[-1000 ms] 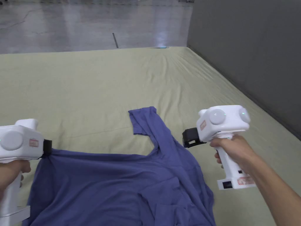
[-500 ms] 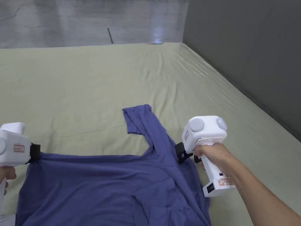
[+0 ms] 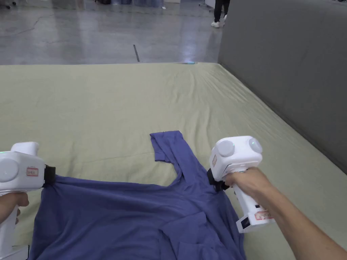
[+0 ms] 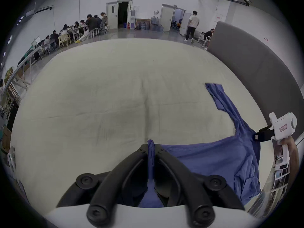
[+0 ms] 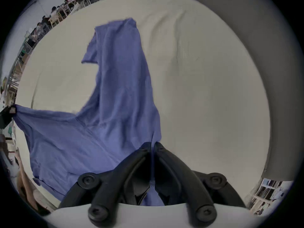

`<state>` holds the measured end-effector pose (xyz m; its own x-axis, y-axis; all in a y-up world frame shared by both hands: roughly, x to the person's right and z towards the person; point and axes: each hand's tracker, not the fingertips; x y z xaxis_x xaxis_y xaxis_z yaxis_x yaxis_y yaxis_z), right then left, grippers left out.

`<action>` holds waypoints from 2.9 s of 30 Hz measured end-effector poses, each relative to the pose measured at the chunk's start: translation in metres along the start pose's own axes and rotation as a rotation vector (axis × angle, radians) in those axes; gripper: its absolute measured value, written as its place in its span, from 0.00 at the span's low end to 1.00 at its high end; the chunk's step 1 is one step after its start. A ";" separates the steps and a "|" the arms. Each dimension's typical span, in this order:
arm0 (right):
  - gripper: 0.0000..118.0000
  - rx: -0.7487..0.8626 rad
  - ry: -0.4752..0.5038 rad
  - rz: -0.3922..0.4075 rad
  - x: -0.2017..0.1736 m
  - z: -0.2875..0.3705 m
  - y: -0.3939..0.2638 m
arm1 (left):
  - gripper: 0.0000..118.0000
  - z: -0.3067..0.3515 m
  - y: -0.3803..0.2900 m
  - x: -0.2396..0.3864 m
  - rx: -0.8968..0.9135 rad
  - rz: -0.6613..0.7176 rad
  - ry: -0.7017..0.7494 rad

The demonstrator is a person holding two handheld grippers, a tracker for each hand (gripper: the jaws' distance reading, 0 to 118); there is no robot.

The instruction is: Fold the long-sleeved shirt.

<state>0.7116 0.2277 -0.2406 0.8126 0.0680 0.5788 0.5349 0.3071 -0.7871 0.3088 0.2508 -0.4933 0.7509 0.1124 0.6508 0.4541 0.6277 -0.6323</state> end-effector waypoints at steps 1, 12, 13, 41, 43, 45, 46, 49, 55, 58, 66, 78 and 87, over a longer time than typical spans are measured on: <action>0.04 0.030 0.035 -0.005 0.004 0.020 0.004 | 0.02 0.010 0.004 -0.004 0.016 0.006 -0.007; 0.04 0.399 0.057 0.059 -0.008 0.235 0.073 | 0.02 0.161 0.091 -0.047 0.309 0.049 0.030; 0.04 0.416 0.054 0.060 -0.011 0.252 0.084 | 0.02 0.177 0.106 -0.051 0.338 0.047 0.033; 0.04 1.009 0.011 -0.096 -0.041 0.565 0.295 | 0.02 0.337 0.395 -0.048 0.769 0.063 0.213; 0.04 0.983 0.015 -0.091 -0.039 0.546 0.294 | 0.02 0.328 0.392 -0.048 0.746 0.063 0.206; 0.04 0.950 0.022 -0.092 -0.036 0.523 0.291 | 0.02 0.317 0.386 -0.048 0.728 0.058 0.212; 0.04 0.938 0.035 -0.096 -0.034 0.508 0.288 | 0.02 0.310 0.381 -0.048 0.724 0.058 0.208; 0.04 0.873 0.022 -0.080 -0.033 0.464 0.278 | 0.02 0.291 0.366 -0.047 0.684 0.032 0.213; 0.04 0.788 0.071 -0.098 -0.019 0.410 0.249 | 0.02 0.260 0.315 -0.049 0.614 0.040 0.198; 0.04 0.768 0.066 -0.075 -0.017 0.403 0.226 | 0.02 0.260 0.286 -0.047 0.596 0.034 0.186; 0.04 0.729 0.093 -0.032 -0.012 0.378 0.130 | 0.02 0.275 0.184 -0.040 0.566 0.049 0.157; 0.04 0.676 0.203 0.010 0.004 0.312 -0.080 | 0.02 0.283 -0.036 -0.029 0.510 -0.005 0.125; 0.04 0.420 0.247 0.003 0.014 0.203 -0.259 | 0.02 0.250 -0.222 -0.023 0.377 0.111 0.104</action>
<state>0.5371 0.3420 0.0148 0.8719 -0.1416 0.4687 0.4338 0.6673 -0.6054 0.0711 0.3015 -0.2632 0.8389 0.1286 0.5288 0.1745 0.8568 -0.4852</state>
